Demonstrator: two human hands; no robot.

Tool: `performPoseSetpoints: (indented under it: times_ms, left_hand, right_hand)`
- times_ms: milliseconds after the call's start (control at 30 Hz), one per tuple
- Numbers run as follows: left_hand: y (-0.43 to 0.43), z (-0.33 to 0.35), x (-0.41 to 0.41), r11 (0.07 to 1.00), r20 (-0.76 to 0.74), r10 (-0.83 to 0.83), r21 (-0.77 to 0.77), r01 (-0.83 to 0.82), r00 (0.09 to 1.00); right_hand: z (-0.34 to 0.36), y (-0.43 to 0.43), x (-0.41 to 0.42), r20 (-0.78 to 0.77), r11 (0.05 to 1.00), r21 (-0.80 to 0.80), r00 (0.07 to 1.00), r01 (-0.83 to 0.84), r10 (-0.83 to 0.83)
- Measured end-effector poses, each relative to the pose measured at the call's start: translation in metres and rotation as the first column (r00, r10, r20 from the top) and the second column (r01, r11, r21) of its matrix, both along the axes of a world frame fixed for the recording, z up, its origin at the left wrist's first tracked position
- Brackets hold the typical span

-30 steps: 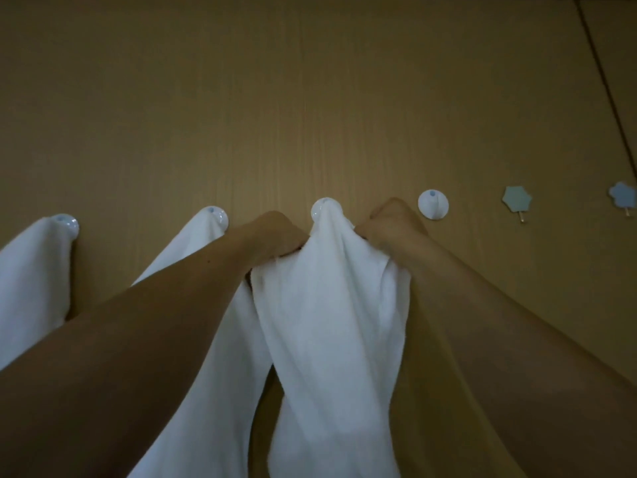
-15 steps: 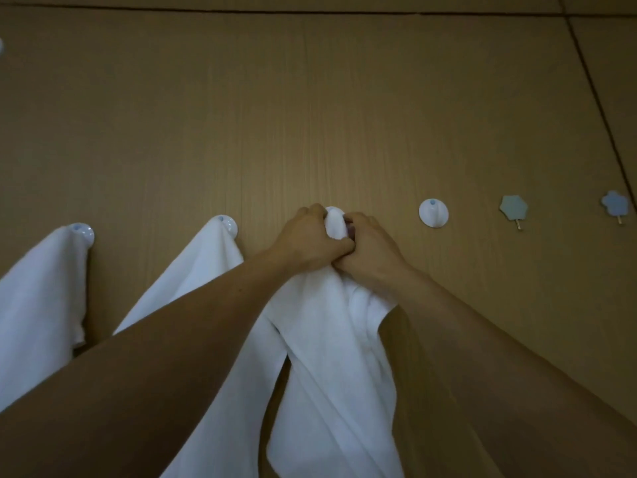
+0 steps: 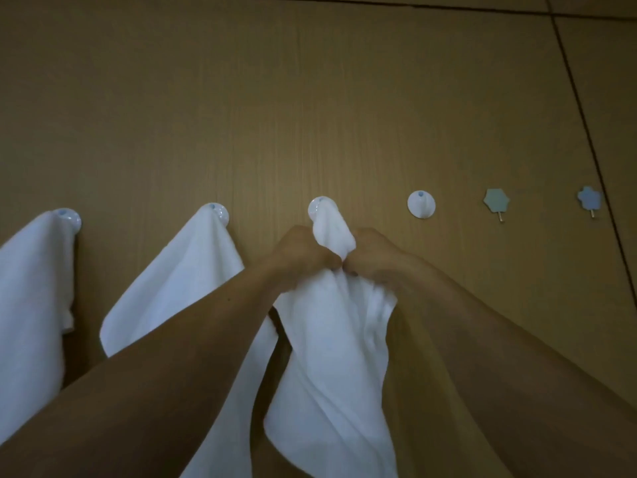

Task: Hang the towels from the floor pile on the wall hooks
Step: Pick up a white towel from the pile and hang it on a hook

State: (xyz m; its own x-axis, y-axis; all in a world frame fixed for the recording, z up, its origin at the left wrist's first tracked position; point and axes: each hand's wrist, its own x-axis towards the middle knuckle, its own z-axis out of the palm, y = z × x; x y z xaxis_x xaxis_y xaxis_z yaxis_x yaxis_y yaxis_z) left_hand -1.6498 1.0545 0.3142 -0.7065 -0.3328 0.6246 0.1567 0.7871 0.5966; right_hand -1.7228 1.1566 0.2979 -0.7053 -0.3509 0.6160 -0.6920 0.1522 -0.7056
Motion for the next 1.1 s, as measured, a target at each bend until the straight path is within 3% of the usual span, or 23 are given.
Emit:
performPoseSetpoints:
  times_ms: [67,167,233,300,500,567,667,833,967,1100]
  left_hand:
    - [-0.006,-0.001,0.008,0.989,0.04,-0.076,0.132,0.07,0.996]
    - [-0.022,-0.007,0.017,0.855,0.049,-0.395,0.384,0.347,0.918]
    - [-0.028,-0.023,0.013,0.772,0.005,-0.497,0.459,0.44,0.868]
    - [-0.029,-0.047,0.003,0.736,-0.106,-0.468,0.503,0.453,0.877]
    - [-0.024,-0.116,-0.029,0.899,-0.289,-0.278,0.257,0.354,0.916]
    - [-0.018,-0.122,-0.032,0.939,-0.343,-0.223,0.177,0.296,0.912]
    - [-0.006,-0.131,-0.033,0.948,-0.412,-0.208,0.138,0.287,0.887]
    - [0.016,-0.155,-0.032,0.923,-0.414,-0.183,0.24,0.301,0.892]
    - [0.018,-0.189,-0.017,0.842,-0.314,-0.324,0.335,0.423,0.892]
    - [0.01,-0.228,0.003,0.935,-0.264,-0.231,0.205,0.288,0.936]
  right_hand:
    - [-0.005,0.01,-0.003,-0.016,0.989,0.074,0.991,-0.129,0.131]
    - [-0.016,0.021,-0.021,0.005,0.95,-0.056,0.951,-0.308,0.309]
    - [-0.032,0.019,-0.032,-0.009,0.944,-0.111,0.95,-0.311,0.312]
    - [-0.052,0.014,-0.042,-0.064,0.966,-0.075,0.968,-0.247,0.242]
    - [-0.083,0.017,-0.038,-0.276,0.987,0.09,0.948,-0.136,0.156]
    - [-0.087,0.022,-0.037,-0.397,0.991,0.132,0.917,0.023,0.032]
    - [-0.099,0.031,-0.037,-0.531,0.952,0.061,0.817,0.302,-0.225]
    - [-0.129,0.036,-0.031,-0.405,0.979,0.048,0.9,0.196,-0.16]
    - [-0.16,0.043,-0.008,-0.296,0.978,-0.019,0.933,0.209,-0.205]
    - [-0.2,0.056,0.022,-0.233,0.938,0.064,0.919,0.341,-0.318]
